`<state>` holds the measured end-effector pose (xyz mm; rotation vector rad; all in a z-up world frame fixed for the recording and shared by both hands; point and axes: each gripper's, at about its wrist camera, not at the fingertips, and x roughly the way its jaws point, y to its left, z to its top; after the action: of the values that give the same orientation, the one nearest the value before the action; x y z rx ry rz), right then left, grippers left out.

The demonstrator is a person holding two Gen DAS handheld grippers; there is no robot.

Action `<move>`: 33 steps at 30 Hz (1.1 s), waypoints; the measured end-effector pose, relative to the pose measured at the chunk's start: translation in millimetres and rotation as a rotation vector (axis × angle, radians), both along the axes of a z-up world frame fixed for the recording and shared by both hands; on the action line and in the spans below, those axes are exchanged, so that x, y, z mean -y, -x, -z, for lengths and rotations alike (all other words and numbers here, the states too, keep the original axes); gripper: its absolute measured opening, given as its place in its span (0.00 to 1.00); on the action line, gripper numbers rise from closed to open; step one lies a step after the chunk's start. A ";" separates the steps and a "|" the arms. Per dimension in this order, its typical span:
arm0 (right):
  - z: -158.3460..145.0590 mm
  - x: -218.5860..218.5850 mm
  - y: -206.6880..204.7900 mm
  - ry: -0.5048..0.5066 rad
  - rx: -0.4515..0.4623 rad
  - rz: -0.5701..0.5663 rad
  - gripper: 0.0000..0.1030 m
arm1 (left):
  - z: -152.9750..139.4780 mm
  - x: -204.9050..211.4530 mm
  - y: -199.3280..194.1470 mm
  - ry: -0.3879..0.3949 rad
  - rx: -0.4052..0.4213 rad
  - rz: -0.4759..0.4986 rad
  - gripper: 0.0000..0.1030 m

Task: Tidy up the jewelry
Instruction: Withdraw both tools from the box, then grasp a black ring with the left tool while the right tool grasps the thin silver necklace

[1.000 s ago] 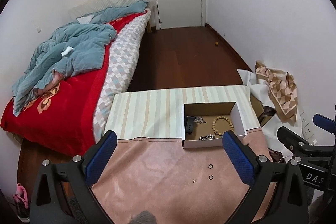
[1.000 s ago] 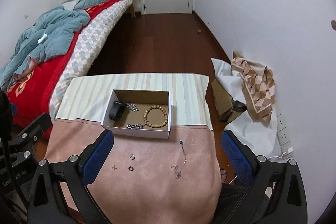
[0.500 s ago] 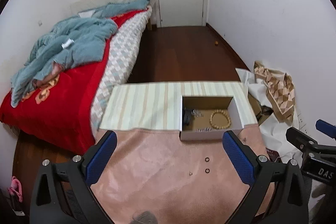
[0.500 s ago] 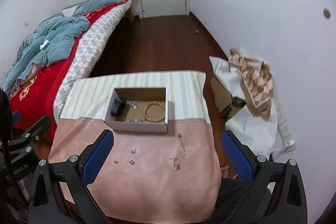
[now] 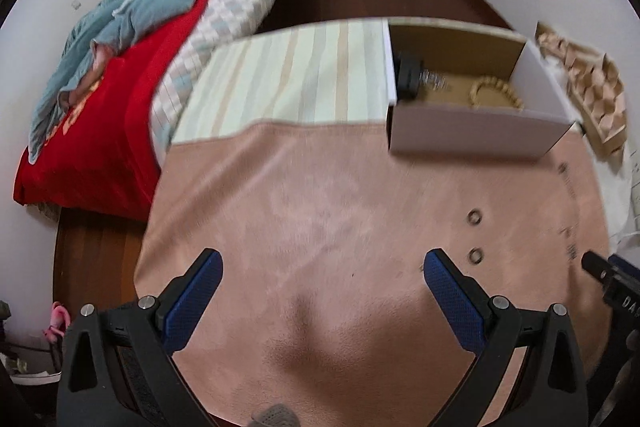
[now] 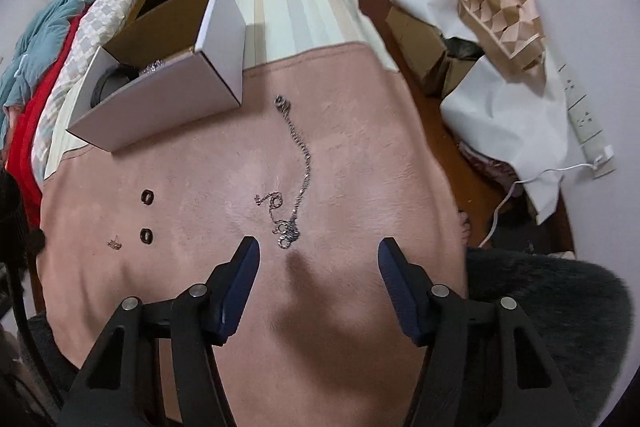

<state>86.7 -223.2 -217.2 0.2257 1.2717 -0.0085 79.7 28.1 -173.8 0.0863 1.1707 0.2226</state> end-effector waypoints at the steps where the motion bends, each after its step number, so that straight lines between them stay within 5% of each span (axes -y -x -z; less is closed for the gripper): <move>1: 0.3 1.8 -3.0 -0.018 0.014 0.007 0.62 | 3.4 -0.5 -0.2 -0.001 -0.008 -0.001 1.00; 9: 0.4 -6.8 -67.3 0.005 0.122 -0.036 0.61 | 21.2 -3.5 -25.5 -0.032 -0.027 -0.048 1.00; 15: 15.3 -23.1 -93.9 0.070 0.151 -0.126 0.46 | 35.1 -2.8 -43.5 -0.035 -0.062 -0.063 1.00; 19: 16.5 -28.3 -91.3 0.072 0.180 -0.151 0.10 | 40.3 0.5 -42.5 -0.036 -0.084 -0.039 1.00; 31: -12.5 -7.6 -29.3 -0.091 0.156 -0.052 0.10 | 43.8 45.1 -19.9 0.142 -0.113 0.117 0.99; 33: -15.2 -3.1 -20.2 -0.099 0.158 -0.030 0.10 | 45.8 55.5 -19.5 0.150 -0.112 0.150 0.91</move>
<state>106.9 -220.0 -202.0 0.2870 1.1189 0.0966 99.2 -27.4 -219.6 0.0554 1.2829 -0.0027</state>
